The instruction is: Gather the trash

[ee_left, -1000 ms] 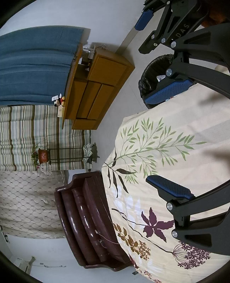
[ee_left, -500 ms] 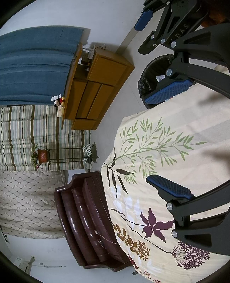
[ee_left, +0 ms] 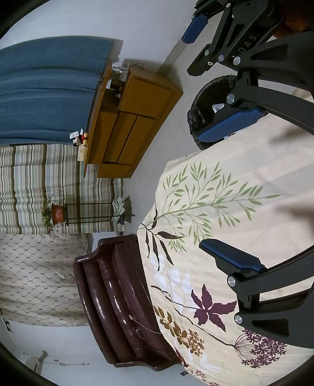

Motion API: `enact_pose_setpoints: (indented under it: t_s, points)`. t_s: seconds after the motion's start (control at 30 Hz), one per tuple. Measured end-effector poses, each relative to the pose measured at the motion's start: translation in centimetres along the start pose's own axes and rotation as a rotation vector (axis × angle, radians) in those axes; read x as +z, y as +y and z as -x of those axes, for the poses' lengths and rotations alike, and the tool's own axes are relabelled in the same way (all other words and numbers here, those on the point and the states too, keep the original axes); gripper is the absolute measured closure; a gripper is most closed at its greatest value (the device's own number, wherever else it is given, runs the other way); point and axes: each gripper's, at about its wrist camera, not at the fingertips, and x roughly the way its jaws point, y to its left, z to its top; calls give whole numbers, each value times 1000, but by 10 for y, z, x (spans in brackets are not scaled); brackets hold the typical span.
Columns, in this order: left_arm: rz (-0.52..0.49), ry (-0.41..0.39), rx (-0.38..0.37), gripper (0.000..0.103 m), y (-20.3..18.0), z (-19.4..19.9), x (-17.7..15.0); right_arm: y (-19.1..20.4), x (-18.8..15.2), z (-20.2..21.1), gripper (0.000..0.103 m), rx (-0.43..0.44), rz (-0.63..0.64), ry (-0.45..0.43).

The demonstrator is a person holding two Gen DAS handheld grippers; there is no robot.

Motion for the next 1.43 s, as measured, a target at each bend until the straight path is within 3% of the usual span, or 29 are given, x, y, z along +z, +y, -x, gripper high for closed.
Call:
enact_pose_setpoints:
  t_s: [1.17, 1.43]
  points:
    - [0, -25, -18, 23, -10, 3, -4, 2, -1, 1, 32, 1, 3, -2]
    - [22, 25, 8, 23, 0, -4, -8, 16, 3, 2, 32, 22, 26, 11]
